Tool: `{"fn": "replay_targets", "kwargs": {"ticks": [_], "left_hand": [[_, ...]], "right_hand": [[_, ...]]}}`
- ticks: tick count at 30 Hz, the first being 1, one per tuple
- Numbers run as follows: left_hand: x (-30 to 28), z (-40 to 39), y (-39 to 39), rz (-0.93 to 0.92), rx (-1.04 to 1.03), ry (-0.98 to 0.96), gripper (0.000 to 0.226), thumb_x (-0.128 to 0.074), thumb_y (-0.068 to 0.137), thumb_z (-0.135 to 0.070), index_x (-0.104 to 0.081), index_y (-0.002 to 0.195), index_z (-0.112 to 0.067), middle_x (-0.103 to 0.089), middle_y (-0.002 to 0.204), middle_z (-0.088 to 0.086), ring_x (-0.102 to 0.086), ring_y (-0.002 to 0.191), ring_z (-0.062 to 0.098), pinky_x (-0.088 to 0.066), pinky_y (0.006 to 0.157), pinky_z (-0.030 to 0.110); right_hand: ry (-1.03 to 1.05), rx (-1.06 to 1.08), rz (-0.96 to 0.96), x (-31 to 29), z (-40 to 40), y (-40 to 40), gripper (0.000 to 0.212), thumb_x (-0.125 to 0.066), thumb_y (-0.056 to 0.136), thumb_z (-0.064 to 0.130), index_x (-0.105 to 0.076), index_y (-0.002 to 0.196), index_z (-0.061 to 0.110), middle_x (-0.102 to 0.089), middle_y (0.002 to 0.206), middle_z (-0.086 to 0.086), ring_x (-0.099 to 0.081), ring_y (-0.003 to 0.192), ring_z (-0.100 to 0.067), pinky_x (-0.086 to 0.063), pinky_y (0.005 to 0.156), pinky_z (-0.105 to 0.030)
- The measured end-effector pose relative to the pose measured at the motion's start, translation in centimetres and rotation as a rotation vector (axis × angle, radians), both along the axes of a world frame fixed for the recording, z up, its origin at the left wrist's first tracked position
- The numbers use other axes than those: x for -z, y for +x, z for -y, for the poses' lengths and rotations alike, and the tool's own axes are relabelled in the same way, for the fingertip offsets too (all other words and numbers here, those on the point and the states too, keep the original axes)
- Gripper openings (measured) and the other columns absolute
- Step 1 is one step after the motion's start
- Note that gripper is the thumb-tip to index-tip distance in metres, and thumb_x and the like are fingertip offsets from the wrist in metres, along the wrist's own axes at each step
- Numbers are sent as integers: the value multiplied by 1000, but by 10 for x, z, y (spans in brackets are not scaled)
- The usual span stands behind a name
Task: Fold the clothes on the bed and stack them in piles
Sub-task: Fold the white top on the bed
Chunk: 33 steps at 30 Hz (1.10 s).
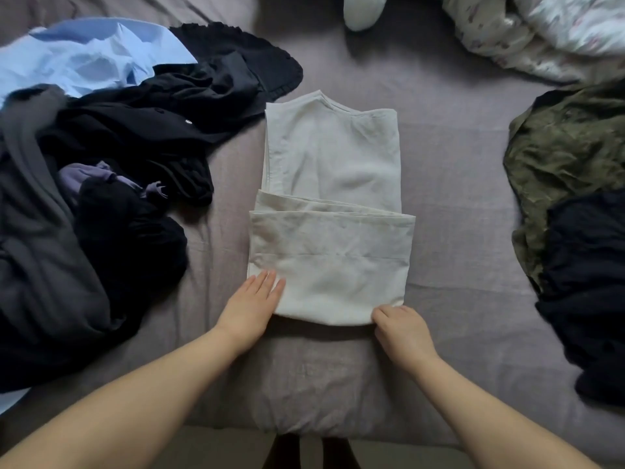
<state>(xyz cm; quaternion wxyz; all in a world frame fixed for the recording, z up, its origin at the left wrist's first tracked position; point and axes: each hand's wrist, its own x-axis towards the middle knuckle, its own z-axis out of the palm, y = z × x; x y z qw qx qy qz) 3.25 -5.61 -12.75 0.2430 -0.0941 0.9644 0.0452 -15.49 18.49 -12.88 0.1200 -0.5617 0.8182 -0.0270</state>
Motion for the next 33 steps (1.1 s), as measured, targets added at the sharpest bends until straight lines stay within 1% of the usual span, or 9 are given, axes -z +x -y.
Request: {"fn": "replay_targets", "kwargs": {"ticks": [3, 6, 8, 11, 14, 22, 27, 31, 33], "left_hand": [[-23, 2, 5, 18, 80, 72, 68, -39, 69, 8, -52, 135, -5, -51, 135, 28, -54, 122, 38, -43, 101, 43], [-50, -1, 14, 308, 47, 285, 66, -36, 92, -2, -17, 153, -22, -14, 159, 13, -21, 145, 26, -15, 116, 30], [-65, -3, 15, 409, 4, 441, 57, -35, 94, -10, -31, 149, -26, -31, 155, 4, -34, 139, 24, -27, 112, 29], [-95, 3, 9, 525, -69, 700, 34, -36, 91, -11, -59, 115, -19, -61, 124, 2, -55, 113, 24, -42, 98, 34], [-123, 17, -11, 566, -55, 733, 16, -36, 93, -12, -52, 94, -13, -59, 102, 4, -55, 97, 23, -43, 90, 35], [-121, 97, -74, 43, -378, 497, 14, -53, 95, -22, -61, 93, -11, -63, 88, -1, -58, 88, 20, -44, 76, 32], [-108, 135, -130, -313, -681, 410, 16, -58, 93, -27, -60, 79, -20, -54, 74, -3, -54, 82, 25, -38, 68, 32], [-74, 136, -170, -504, -1225, 551, 37, -55, 95, -32, -54, 126, -12, -59, 116, 7, -55, 107, 25, -41, 87, 29], [-49, 119, -171, -436, -1443, 571, 49, -52, 94, -41, -47, 133, -11, -53, 131, 11, -51, 118, 31, -41, 99, 37]], "right_hand": [[44, -14, 91, -23, -5, -7, 20, -38, 64, 25, -55, 57, 16, -55, 56, 3, -55, 45, -21, -30, 35, -22], [330, -41, 264, -58, -4, -15, 13, -48, 78, 26, -57, 75, 18, -59, 76, 3, -59, 69, -20, -36, 54, -27], [587, -49, 450, -83, 0, -19, 12, -54, 82, 26, -49, 71, 22, -52, 74, 4, -49, 71, -17, -32, 58, -27], [751, -16, 686, -119, 14, -29, 26, -61, 78, 22, -43, 59, 22, -44, 60, 8, -40, 56, -6, -31, 51, -20], [808, -12, 736, -143, 33, -51, 28, -60, 78, 19, -41, 58, 22, -39, 59, 9, -35, 53, -6, -29, 52, -22], [447, 185, 530, -148, 111, -134, 7, -58, 84, 14, -61, 77, 16, -57, 76, -1, -50, 70, -16, -35, 59, -28], [242, 404, 462, -125, 156, -190, 25, -55, 88, 9, -68, 109, 10, -66, 100, -9, -59, 94, -24, -38, 71, -24], [31, 798, 528, -88, 168, -211, 42, -56, 93, 18, -51, 133, 7, -59, 127, -11, -56, 113, -28, -42, 87, -31], [-15, 956, 545, -66, 158, -198, 48, -57, 93, 24, -46, 135, 2, -52, 134, -16, -52, 119, -31, -41, 91, -34]]}}
